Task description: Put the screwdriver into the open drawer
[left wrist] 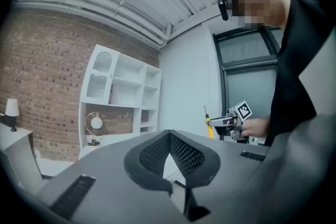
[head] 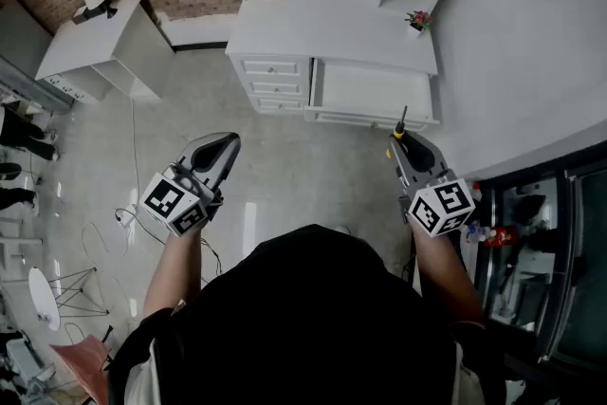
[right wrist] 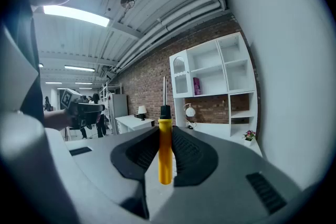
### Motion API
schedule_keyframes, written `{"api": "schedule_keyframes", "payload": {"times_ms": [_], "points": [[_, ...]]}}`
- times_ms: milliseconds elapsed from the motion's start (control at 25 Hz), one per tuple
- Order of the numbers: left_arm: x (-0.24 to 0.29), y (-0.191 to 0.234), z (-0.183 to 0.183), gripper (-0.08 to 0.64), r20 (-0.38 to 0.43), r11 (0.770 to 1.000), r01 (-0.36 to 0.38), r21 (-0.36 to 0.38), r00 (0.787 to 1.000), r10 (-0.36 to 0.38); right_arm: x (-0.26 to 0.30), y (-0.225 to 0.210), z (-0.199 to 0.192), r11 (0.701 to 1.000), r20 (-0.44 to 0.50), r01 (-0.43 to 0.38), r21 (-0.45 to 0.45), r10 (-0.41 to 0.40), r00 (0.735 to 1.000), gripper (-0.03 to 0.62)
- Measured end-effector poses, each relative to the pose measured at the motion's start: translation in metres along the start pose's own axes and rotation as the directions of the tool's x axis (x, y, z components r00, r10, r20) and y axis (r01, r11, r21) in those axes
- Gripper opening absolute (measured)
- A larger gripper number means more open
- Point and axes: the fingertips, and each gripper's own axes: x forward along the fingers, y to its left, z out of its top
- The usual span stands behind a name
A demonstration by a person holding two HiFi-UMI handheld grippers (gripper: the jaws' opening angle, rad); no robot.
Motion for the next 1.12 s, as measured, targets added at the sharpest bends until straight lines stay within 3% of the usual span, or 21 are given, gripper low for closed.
{"api": "schedule_keyframes", "payload": {"times_ms": [160, 600, 800, 1120], "points": [[0.016, -0.011, 0.009, 0.015, 0.015, 0.998, 0.023, 0.056, 1.000, -0.023, -0.010, -0.004, 0.002, 1.000, 0.015, 0.018, 0.005, -0.018, 1.000, 0.080], [0.017, -0.010, 0.010, 0.015, -0.005, 0.998, 0.052, 0.022, 0.999, -0.052, -0.030, -0.001, 0.004, 0.998, 0.044, 0.065, 0.009, -0.065, 0.997, 0.083], [0.019, -0.009, 0.007, 0.015, 0.004, 0.994, 0.093, 0.055, 0.996, -0.093, -0.040, -0.007, 0.004, 0.993, 0.047, 0.117, 0.015, -0.117, 0.992, 0.084], [0.031, -0.014, 0.004, 0.015, -0.026, 0.993, 0.110, 0.040, 0.994, -0.109, -0.048, -0.020, -0.006, 0.986, 0.048, 0.164, 0.031, -0.166, 0.985, 0.084]]}}
